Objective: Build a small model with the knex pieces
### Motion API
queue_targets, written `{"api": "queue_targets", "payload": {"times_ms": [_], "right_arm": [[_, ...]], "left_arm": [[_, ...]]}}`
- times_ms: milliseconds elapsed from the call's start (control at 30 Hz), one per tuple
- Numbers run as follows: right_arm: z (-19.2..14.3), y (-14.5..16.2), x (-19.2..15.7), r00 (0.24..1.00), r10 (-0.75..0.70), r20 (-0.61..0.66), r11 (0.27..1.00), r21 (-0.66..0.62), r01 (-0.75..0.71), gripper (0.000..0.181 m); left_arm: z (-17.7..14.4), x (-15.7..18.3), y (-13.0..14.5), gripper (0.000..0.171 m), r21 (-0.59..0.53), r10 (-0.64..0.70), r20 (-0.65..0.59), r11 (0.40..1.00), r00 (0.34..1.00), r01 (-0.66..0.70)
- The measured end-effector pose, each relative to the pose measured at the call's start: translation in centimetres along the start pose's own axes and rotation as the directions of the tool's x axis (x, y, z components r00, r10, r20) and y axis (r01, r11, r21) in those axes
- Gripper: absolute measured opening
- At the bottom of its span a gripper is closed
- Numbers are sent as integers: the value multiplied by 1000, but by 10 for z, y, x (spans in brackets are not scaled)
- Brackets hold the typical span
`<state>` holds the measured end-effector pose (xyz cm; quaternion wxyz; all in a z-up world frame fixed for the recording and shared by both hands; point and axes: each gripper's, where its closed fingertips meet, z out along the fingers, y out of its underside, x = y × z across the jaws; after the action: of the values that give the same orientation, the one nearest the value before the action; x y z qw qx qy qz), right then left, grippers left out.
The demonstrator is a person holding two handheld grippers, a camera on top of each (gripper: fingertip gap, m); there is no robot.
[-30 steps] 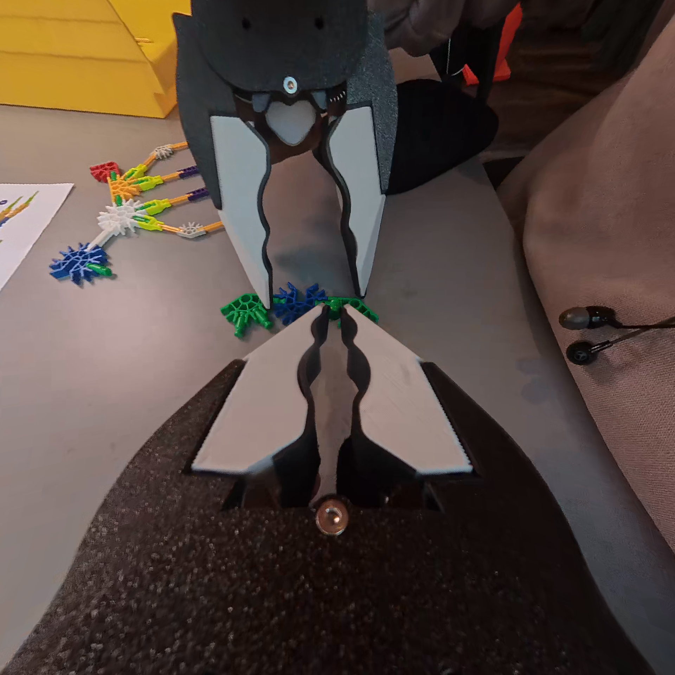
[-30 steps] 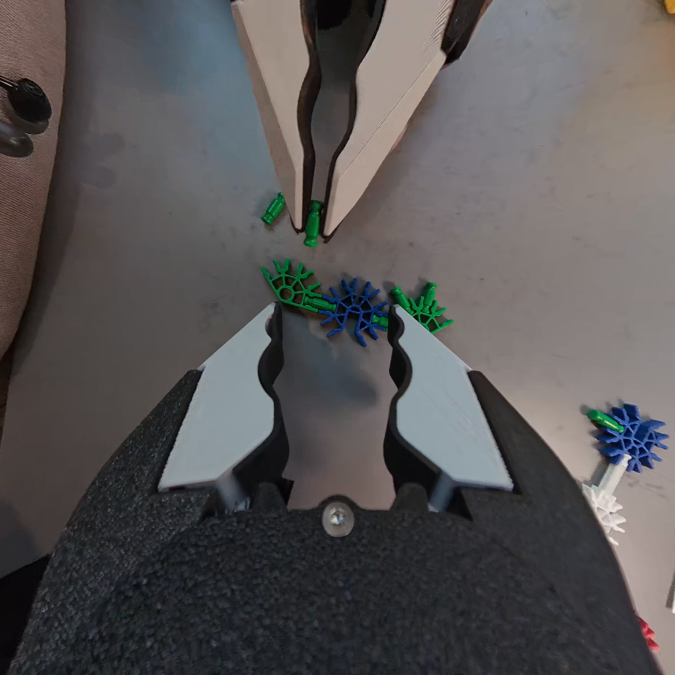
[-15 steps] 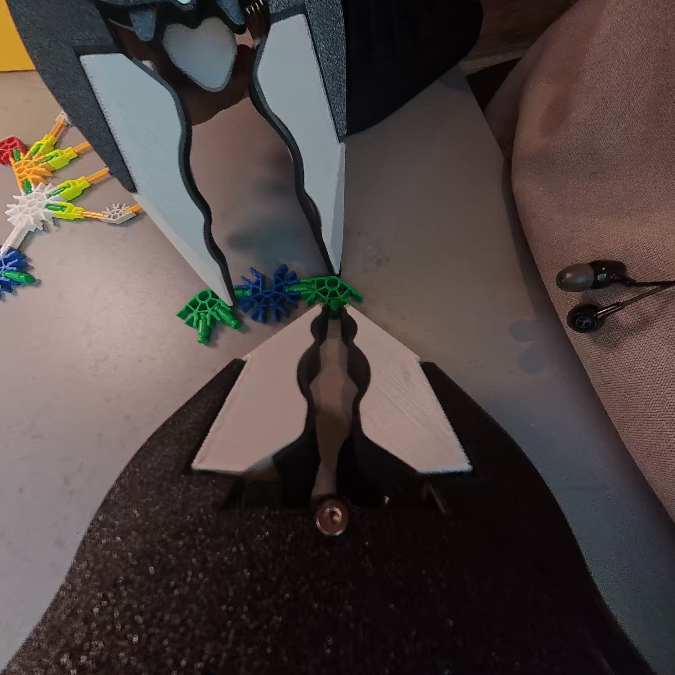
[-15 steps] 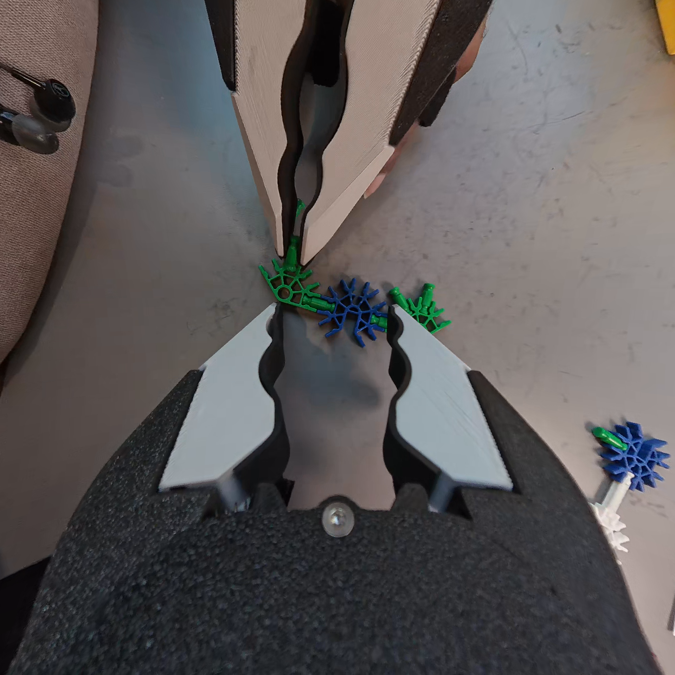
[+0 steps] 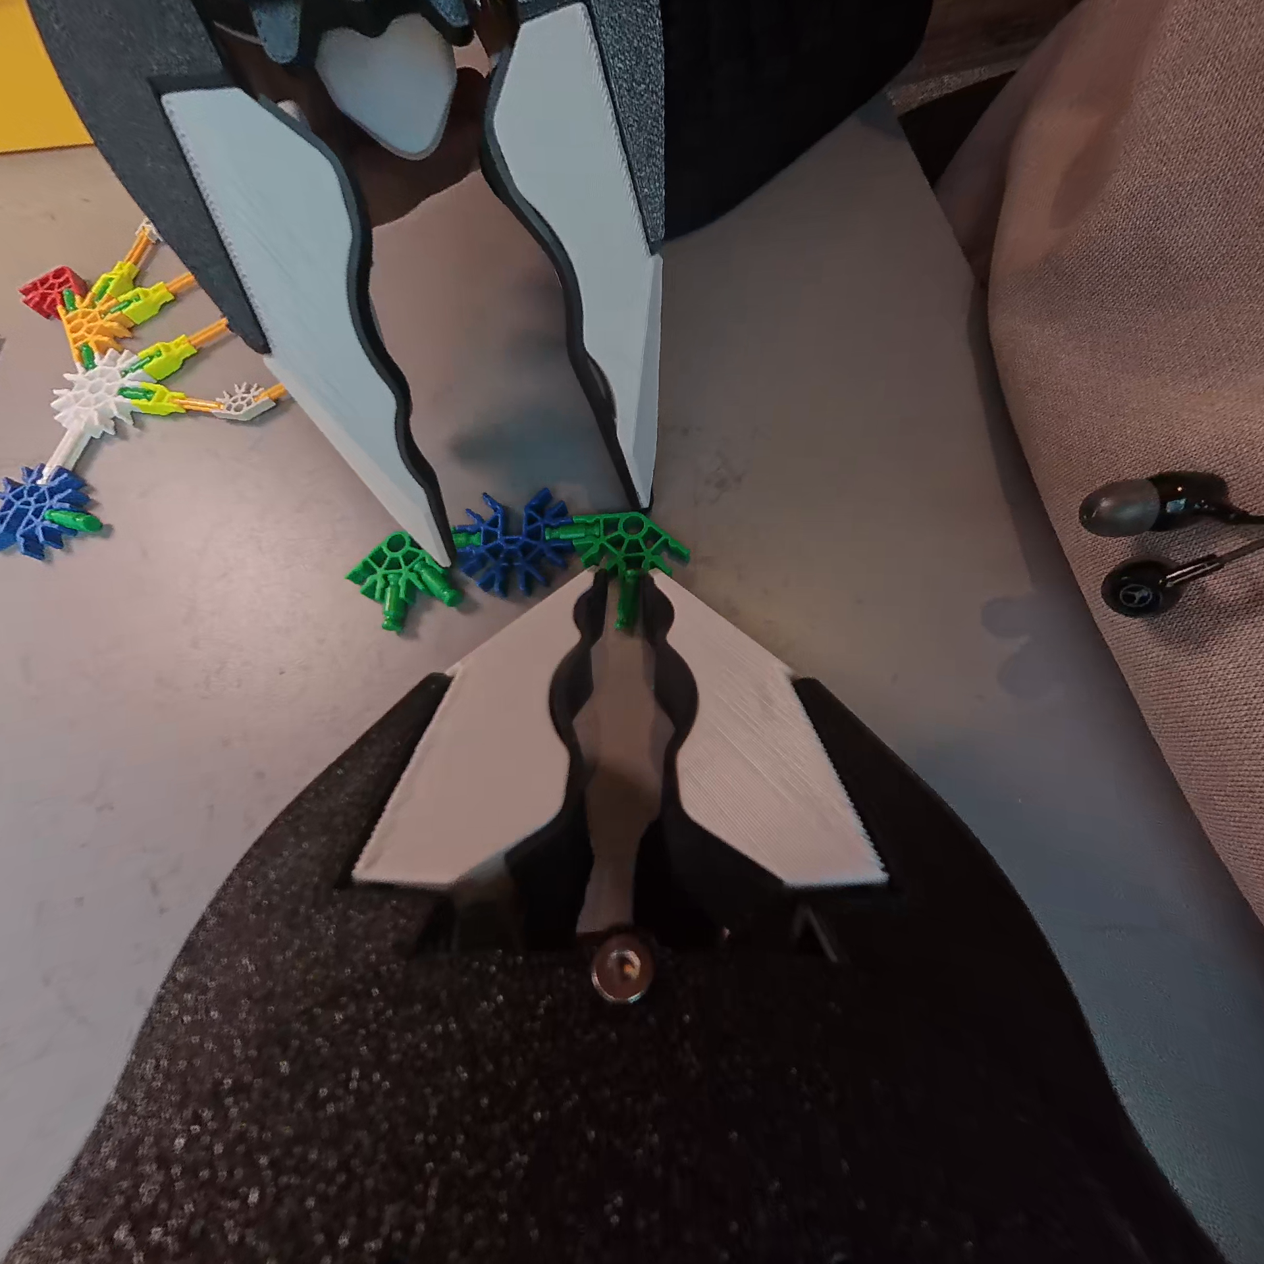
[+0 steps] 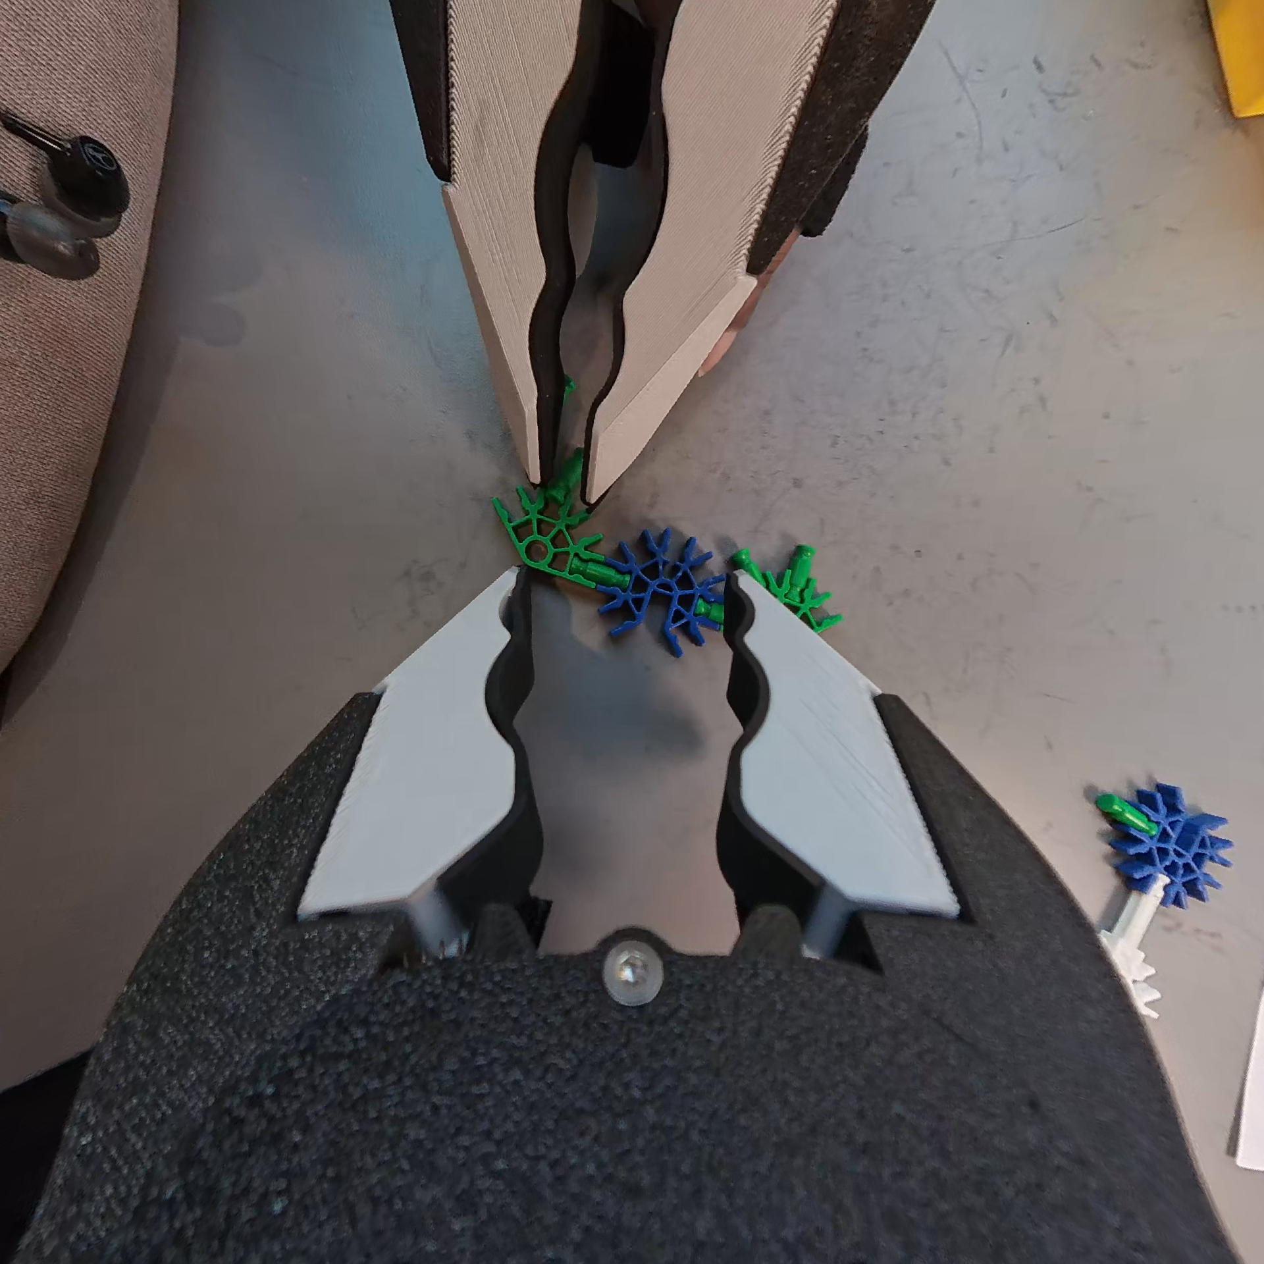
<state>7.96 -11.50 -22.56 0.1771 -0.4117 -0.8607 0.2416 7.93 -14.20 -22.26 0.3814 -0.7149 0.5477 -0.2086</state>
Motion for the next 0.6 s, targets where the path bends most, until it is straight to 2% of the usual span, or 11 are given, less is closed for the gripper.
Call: {"api": "queue_targets", "payload": {"times_ms": [267,400,600], "right_arm": [[-9,-2,3,1000,17,-20,1000,19,-17,55],[-8,2,3,999,28,-18,1000,15,-28,55],[-3,5,0,999,32,2,999,-6,-32,53]], "left_arm": [[-12,-9,2,8,12,-34,14,999,999,34],[-8,-7,6,9,-15,-29,0,999,1000,29],[-3,0,9,6,-52,-70,-66,996,995,67]]}}
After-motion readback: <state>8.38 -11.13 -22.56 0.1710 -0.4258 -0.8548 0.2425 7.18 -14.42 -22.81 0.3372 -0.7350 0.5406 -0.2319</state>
